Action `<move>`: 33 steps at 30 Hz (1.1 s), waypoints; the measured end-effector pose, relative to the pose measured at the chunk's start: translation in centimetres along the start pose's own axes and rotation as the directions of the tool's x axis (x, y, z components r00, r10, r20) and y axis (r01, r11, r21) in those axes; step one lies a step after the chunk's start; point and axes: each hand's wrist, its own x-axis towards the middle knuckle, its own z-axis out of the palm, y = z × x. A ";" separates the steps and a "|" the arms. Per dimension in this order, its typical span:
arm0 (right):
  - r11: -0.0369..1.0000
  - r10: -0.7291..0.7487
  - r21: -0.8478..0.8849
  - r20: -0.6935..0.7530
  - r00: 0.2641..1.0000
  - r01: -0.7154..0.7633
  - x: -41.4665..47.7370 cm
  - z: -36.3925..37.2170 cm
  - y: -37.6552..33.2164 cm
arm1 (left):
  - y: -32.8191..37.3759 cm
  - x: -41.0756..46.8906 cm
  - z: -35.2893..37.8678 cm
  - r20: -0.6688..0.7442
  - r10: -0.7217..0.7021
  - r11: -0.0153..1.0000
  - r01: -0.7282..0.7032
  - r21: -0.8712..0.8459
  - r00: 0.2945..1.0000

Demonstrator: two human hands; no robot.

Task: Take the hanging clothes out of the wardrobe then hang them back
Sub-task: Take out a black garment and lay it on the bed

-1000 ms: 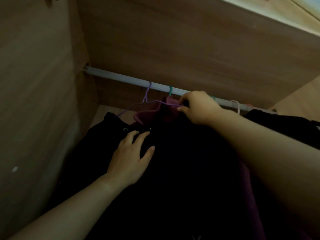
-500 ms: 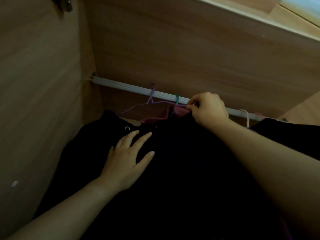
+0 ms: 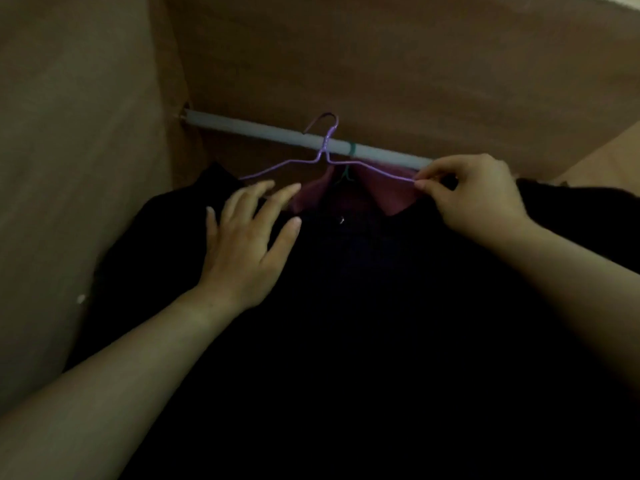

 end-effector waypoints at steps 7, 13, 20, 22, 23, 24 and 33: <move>0.985 -0.126 0.120 0.019 0.992 0.123 -11.7 -3.6 2.2 | 2.4 -7.7 -4.6 0.129 -0.145 0.956 0.106 0.274 0.981; 0.951 -0.106 0.302 0.141 0.984 0.059 -21.9 -5.2 3.5 | 6.1 -17.1 -8.6 0.284 -0.105 0.989 0.070 0.132 0.953; 0.863 -0.106 0.501 0.319 0.942 -0.072 -33.1 -9.3 2.2 | 12.4 -27.7 -14.6 0.245 -0.277 0.961 0.266 0.079 0.929; 0.843 -0.098 0.523 0.374 0.922 -0.123 -35.7 -10.8 1.5 | 14.4 -30.1 -16.5 0.283 -0.351 0.936 0.339 0.092 0.892; 0.836 -0.089 0.529 0.397 0.914 -0.148 -36.8 -11.7 1.2 | 15.3 -31.1 -17.4 0.295 -0.378 0.926 0.363 0.105 0.878; 0.827 -0.077 0.534 0.415 0.907 -0.174 -37.9 -12.5 0.8 | 16.2 -31.9 -18.4 0.305 -0.396 0.918 0.378 0.118 0.866; 0.803 0.109 0.461 0.512 0.852 -0.379 -45.4 -26.9 -3.8 | 26.9 -35.5 -28.5 0.420 -0.402 0.914 0.383 0.132 0.813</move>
